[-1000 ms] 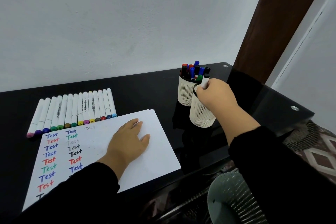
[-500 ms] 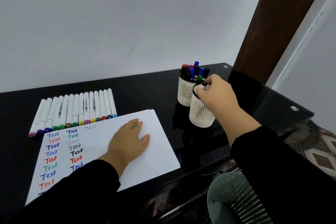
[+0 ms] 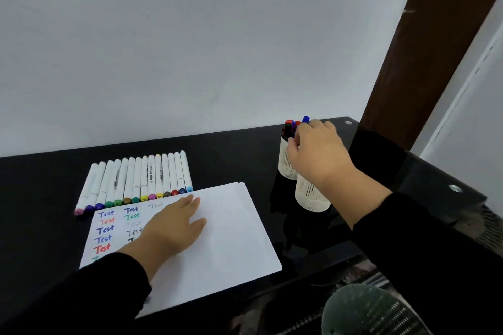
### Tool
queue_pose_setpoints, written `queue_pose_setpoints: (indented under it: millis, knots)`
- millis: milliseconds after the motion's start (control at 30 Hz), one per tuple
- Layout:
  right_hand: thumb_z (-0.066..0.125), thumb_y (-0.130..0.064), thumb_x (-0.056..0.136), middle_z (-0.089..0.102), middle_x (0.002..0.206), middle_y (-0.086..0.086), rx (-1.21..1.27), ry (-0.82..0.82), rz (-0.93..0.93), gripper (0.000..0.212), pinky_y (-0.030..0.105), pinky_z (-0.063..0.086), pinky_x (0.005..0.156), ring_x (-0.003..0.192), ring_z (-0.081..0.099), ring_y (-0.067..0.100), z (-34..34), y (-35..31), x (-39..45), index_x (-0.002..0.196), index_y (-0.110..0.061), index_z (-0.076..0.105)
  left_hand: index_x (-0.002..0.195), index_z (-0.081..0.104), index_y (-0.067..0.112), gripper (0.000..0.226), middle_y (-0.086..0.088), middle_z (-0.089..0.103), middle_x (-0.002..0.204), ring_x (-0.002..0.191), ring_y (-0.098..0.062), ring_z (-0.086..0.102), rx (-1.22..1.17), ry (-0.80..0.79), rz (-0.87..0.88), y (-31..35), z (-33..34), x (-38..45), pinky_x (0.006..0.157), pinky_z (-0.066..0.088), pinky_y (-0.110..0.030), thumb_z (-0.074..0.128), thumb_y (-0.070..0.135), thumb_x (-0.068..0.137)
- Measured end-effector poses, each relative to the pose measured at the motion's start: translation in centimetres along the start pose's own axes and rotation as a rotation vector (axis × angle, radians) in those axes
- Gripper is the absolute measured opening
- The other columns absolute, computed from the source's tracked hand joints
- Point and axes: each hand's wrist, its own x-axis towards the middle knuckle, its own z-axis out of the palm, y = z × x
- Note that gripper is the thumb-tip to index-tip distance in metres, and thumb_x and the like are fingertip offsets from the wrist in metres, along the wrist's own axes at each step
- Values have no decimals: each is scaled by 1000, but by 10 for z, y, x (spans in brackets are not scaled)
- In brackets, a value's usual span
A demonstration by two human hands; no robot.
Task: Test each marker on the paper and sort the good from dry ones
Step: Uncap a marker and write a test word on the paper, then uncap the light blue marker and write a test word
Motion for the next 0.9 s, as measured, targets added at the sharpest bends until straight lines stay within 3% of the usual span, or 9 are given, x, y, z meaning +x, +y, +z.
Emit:
queue_pose_setpoints:
  millis: [200, 300, 533, 700, 900]
  knots:
    - [37, -33, 99, 58, 105, 8, 101, -68, -147, 29, 32, 39, 80, 99, 50, 25, 18, -40, 8, 106, -9, 52, 150, 8, 26, 60, 11, 2, 157, 143, -13, 9, 6, 34, -101, -38, -4, -16, 115, 12, -33, 28, 47, 98]
    - [38, -33, 99, 53, 97, 2, 149, -92, -209, 25, 27, 36, 73, 92, 44, 17, 37, -61, 14, 103, -12, 51, 150, 10, 25, 62, 12, 2, 157, 143, -11, 9, -5, 76, -101, -53, -5, -23, 114, 12, -30, 29, 49, 97]
    - [40, -33, 99, 53, 93, 0, 225, -159, -293, 21, 26, 44, 73, 88, 45, 13, 87, -108, 35, 103, -15, 51, 150, 13, 27, 63, 16, 3, 156, 142, -7, 8, -89, 165, -82, -71, 8, -22, 113, 10, -25, 32, 52, 95]
    - [43, -33, 98, 54, 93, 0, 264, -228, -302, 22, 28, 49, 77, 88, 50, 14, 124, -135, 50, 106, -16, 52, 149, 12, 31, 63, 19, 3, 155, 142, -5, 8, -120, 219, -62, -75, 12, -21, 113, 12, -24, 32, 52, 94]
    - [49, -31, 95, 59, 92, 5, 364, -360, -193, 24, 33, 51, 70, 83, 58, 20, 156, -158, 67, 102, -10, 58, 149, 11, 32, 63, 19, 2, 155, 141, -4, 8, -127, 242, -48, -79, 15, -17, 112, 11, -22, 34, 51, 94]
